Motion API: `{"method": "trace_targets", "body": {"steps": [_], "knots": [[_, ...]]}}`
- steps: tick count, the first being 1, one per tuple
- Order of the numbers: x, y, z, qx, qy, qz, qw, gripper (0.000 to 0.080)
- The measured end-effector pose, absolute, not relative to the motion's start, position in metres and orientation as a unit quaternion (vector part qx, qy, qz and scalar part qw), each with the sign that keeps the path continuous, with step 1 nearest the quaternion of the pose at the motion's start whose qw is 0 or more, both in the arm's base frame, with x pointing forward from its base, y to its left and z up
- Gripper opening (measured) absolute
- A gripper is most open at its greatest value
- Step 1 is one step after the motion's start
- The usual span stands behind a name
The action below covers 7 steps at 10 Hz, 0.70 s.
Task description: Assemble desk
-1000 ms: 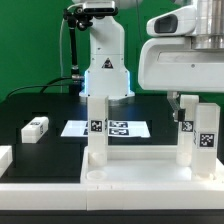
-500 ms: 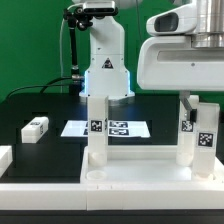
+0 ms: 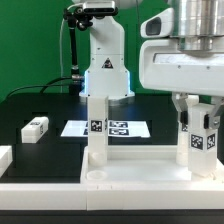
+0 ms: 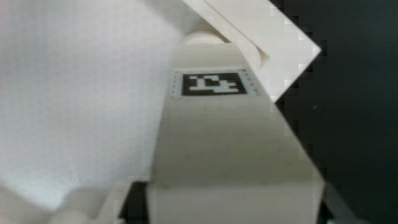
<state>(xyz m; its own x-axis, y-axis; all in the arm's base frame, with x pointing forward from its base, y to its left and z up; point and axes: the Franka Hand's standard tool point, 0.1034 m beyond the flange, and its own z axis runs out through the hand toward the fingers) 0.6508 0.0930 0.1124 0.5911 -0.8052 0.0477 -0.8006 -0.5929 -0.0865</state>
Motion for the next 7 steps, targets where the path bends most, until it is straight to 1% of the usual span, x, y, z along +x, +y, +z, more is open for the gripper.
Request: {"method": "trace_targets", "body": {"steps": [2, 4, 5, 6, 7], "knots": [[0.647, 0.089, 0.111, -0.790, 0.612, -0.014, 0.036, 0.0288], [0.644, 0.093, 0.111, -0.713, 0.700, -0.013, 0.041, 0.0289], [0.640, 0.096, 0.110, -0.676, 0.736, -0.020, 0.047, 0.0291], [0.638, 0.100, 0.111, -0.659, 0.750, -0.023, 0.047, 0.0291], [0.639, 0.097, 0.110, -0.661, 0.749, -0.023, 0.047, 0.0403]]}}
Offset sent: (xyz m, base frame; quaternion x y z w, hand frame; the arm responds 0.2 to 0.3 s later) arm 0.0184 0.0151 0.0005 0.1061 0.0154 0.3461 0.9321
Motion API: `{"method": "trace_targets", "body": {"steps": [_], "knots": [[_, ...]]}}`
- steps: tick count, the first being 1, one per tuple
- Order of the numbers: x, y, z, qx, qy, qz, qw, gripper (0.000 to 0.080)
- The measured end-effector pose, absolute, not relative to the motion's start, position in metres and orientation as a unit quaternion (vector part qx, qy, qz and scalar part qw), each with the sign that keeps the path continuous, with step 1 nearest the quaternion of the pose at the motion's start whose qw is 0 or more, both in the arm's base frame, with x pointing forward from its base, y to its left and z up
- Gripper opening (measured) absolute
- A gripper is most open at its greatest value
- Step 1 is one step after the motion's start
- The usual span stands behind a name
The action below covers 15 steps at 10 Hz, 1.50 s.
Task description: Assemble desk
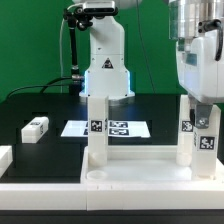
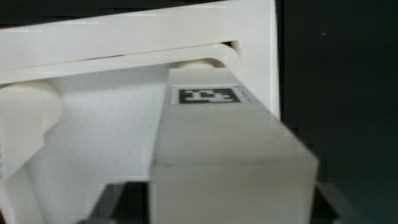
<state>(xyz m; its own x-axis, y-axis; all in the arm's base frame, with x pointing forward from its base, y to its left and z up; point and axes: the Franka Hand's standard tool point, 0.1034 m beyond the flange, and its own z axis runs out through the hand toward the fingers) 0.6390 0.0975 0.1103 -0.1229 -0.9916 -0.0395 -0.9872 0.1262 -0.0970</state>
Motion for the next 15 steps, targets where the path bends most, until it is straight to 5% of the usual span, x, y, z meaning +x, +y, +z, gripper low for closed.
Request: {"method": "trace_targets", "body": {"steps": [1, 2, 4, 11, 13, 15], "knots": [[0.639, 0.097, 0.110, -0.669, 0.742, -0.024, 0.046, 0.0403], [0.638, 0.099, 0.110, -0.697, 0.716, -0.025, 0.041, 0.0559], [0.637, 0.111, 0.112, -0.804, 0.593, -0.028, 0.029, 0.0631], [0.639, 0.116, 0.114, -0.931, 0.362, -0.040, 0.019, 0.0648], [0.648, 0.106, 0.124, -0.935, 0.338, -0.095, 0.056, 0.0648], [0.646, 0.097, 0.124, -0.947, 0.295, -0.104, 0.068, 0.0648]]}}
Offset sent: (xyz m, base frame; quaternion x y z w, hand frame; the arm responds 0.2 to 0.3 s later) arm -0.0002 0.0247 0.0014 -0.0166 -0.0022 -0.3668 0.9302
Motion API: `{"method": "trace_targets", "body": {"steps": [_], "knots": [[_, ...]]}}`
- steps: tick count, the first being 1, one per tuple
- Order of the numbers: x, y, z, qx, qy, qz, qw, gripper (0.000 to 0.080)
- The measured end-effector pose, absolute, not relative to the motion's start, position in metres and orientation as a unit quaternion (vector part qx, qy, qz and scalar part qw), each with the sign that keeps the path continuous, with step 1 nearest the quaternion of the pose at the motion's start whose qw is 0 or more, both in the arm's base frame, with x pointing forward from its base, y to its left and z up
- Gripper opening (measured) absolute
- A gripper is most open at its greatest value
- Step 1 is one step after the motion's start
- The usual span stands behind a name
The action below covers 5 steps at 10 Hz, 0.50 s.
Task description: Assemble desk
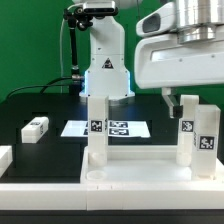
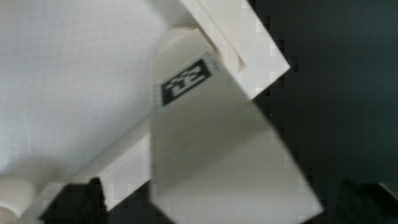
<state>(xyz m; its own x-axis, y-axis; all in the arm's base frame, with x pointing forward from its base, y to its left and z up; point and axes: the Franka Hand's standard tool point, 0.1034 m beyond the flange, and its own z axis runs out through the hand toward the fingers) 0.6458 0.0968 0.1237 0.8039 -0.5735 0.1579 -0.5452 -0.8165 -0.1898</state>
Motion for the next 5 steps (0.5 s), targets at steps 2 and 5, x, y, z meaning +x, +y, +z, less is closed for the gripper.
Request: {"method": "trace_targets", "body": {"steps": [2, 5], "knots": [[0.6472, 0.0912, 0.1233, -0.963, 0.239, -0.105, 0.062, 0.0648], [0.6485, 0.0956, 0.1190, -0.981, 0.167, -0.088, 0.039, 0.0648]]}}
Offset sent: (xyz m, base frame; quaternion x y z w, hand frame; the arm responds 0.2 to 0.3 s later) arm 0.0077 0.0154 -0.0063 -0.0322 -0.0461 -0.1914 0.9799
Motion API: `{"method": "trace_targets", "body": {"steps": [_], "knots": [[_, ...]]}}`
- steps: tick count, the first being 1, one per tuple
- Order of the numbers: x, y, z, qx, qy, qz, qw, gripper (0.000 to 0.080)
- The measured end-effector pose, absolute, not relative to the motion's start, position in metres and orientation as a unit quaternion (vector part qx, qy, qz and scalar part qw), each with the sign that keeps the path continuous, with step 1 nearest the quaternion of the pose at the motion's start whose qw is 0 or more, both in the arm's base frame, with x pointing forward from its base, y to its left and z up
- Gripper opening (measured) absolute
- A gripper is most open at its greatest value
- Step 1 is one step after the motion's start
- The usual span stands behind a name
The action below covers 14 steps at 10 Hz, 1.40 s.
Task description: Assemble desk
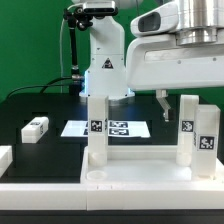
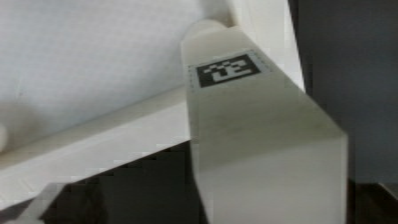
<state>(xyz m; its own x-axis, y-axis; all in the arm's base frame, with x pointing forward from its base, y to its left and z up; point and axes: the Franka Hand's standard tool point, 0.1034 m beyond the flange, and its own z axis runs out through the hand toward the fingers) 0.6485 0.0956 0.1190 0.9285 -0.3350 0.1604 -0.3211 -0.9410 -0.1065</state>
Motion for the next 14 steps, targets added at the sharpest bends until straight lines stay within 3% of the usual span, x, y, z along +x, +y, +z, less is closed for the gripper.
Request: {"method": "trace_targets", "body": {"steps": [5, 8, 12, 14], "knots": [[0.6510, 0.0999, 0.1151, -0.981, 0.179, -0.070, 0.031, 0.0648], [0.6421, 0.1004, 0.1193, -0.977, 0.204, -0.026, 0.050, 0.0648], [0.6432, 0.1023, 0.1149, -0.975, 0.213, -0.023, 0.049, 0.0648], [0.6431, 0.1022, 0.1147, -0.971, 0.232, -0.022, 0.049, 0.0410]]}}
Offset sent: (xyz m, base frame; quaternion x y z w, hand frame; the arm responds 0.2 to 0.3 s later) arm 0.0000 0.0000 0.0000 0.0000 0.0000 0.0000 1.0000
